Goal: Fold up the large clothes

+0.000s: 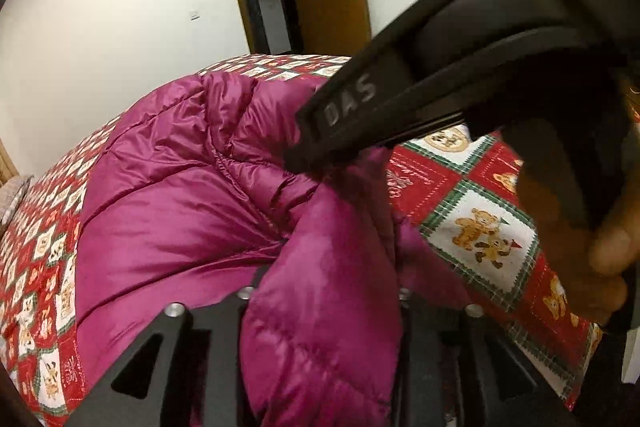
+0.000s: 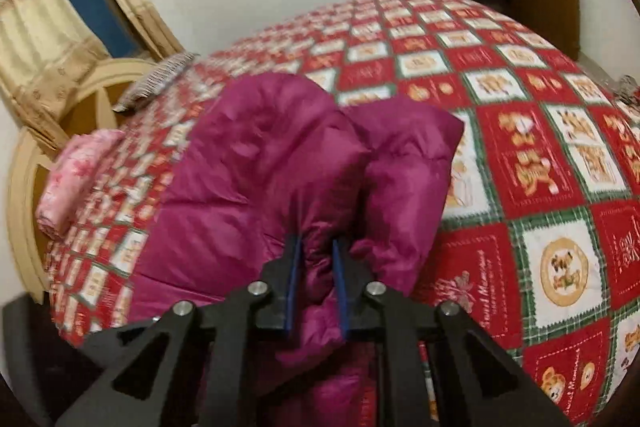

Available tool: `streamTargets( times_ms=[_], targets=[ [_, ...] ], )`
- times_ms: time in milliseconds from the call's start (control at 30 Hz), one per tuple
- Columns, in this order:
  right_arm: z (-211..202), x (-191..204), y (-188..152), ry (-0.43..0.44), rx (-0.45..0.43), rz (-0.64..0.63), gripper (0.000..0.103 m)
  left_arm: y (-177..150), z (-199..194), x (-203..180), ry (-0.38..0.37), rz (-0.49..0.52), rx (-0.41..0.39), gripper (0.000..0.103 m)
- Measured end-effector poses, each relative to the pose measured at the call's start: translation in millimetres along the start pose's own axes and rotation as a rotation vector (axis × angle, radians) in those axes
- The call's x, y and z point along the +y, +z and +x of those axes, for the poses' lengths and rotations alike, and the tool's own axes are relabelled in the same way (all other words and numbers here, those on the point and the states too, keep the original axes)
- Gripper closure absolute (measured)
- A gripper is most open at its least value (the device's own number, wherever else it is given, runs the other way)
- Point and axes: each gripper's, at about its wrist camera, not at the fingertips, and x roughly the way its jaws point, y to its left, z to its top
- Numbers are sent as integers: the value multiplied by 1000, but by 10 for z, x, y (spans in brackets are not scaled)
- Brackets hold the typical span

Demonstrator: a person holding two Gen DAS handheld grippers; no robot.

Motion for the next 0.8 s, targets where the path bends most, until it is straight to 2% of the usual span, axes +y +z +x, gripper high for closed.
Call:
streamTargets(
  times_ms=[133, 233, 300, 400, 567, 633, 700, 767, 800],
  targets=[
    [54, -164, -37, 42, 42, 52, 84, -63, -114, -155, 6, 88, -21, 53],
    [132, -249, -53, 69, 73, 70, 84, -180, -275, -314, 28, 207, -41, 43],
    [142, -290, -54, 91, 82, 85, 85, -263, -371, -394, 31, 267, -50, 42],
    [160, -328, -66, 110, 95, 97, 87, -353, -566, -413, 5, 304, -54, 42],
    [187, -365, -104, 119, 97, 102, 87, -410, -964, -251, -97, 286, -53, 39],
    [196, -397, -120, 130, 96, 120, 88, -433, -1128, -119, -164, 251, -45, 39],
    [184, -405, -123, 129, 92, 129, 88, -409, -1251, 114, -259, 151, -29, 39],
    [124, -391, -128, 116, 78, 121, 88, -357, -1307, 370, -319, 36, -20, 39],
    [93, -364, -134, 107, 72, 110, 83, -299, -1330, 562, -346, -49, -19, 39]
  ],
)
